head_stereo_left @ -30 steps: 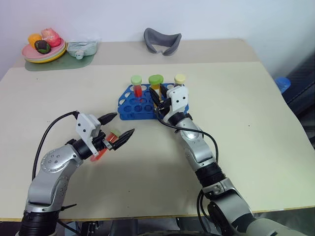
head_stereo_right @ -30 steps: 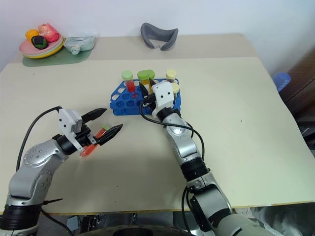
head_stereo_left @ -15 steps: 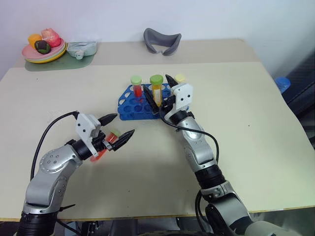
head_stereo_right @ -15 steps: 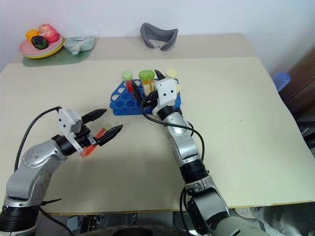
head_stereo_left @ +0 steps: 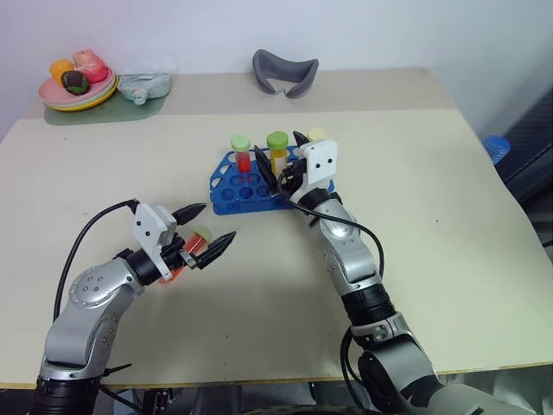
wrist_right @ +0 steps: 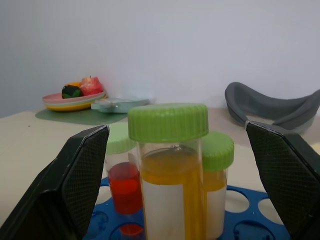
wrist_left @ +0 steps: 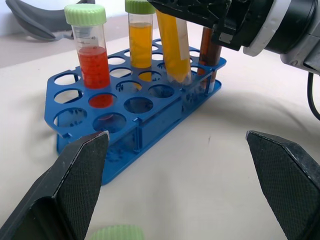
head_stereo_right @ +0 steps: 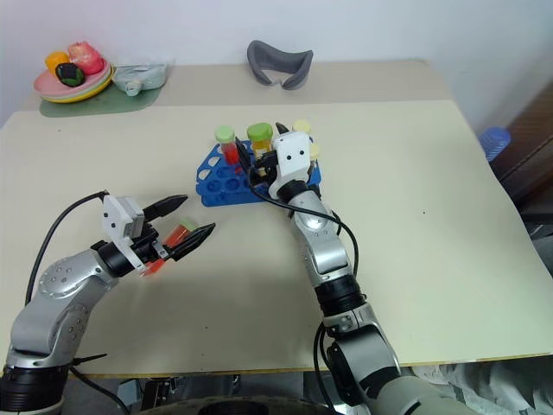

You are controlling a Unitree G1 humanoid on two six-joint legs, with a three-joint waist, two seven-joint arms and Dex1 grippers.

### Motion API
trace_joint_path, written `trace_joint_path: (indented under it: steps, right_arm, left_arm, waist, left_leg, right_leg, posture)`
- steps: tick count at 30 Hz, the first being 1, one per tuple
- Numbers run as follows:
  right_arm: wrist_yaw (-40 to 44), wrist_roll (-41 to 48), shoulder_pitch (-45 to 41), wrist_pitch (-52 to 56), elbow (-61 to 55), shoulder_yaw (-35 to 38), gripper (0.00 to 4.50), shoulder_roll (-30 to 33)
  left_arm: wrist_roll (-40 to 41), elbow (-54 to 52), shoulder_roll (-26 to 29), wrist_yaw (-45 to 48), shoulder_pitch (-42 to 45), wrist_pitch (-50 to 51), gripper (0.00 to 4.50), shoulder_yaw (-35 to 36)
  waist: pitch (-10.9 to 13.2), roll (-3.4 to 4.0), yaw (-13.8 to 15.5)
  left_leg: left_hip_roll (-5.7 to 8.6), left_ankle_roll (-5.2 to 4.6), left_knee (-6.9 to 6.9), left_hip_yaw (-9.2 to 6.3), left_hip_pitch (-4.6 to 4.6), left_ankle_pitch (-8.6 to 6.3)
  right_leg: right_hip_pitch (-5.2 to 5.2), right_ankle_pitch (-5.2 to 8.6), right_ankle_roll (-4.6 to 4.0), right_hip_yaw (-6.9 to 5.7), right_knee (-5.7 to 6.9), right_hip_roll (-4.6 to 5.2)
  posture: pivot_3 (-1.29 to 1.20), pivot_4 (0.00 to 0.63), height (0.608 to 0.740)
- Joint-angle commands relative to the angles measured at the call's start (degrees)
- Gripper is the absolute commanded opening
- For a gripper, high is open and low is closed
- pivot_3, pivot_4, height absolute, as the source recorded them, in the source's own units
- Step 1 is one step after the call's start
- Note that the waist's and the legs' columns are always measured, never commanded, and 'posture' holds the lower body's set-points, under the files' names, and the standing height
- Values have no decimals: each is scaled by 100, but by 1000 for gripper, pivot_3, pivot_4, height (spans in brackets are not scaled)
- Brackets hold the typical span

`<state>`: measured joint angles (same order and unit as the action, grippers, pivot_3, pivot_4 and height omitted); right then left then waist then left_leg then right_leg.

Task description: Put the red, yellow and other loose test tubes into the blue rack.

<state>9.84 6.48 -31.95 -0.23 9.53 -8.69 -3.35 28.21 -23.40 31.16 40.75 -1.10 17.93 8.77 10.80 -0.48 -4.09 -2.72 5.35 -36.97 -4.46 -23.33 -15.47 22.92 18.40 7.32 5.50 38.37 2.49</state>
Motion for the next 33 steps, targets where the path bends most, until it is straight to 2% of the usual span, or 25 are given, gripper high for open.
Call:
trace_joint_path:
  steps: [1,29,32,33]
  right_arm:
    - [15,38,4,23,-365,33,3160,-97]
    - [92,82,100,90,-612,31,3160,-145]
    - [92,83,97,71,-613,30,2226,-151]
    - [91,80,95,67,-613,29,1721,-150]
  left_arm:
    - [54,-141,-4,-14,19,-109,4500,121]
    - [-7,163,-31,184,-216,-559,4500,110]
    - [-6,190,-30,204,-224,-589,4500,116]
    - [-4,196,-29,206,-227,-598,4500,116]
  waist:
    - [0,0,1]
    - [0,0,0]
    - [0,0,0]
    - [0,0,0]
  left_leg:
    - [0,0,0,0,0,0]
    - [0,0,0,0,0,0]
    - [0,0,0,0,0,0]
    - [0,0,0,0,0,0]
  right_leg:
    - [0,0,0,0,0,0]
    - [0,0,0,0,0,0]
    - [0,0,0,0,0,0]
    - [0,0,0,0,0,0]
  posture:
    - [0,150,740]
    - [0,150,740]
    - [0,150,740]
    - [0,150,740]
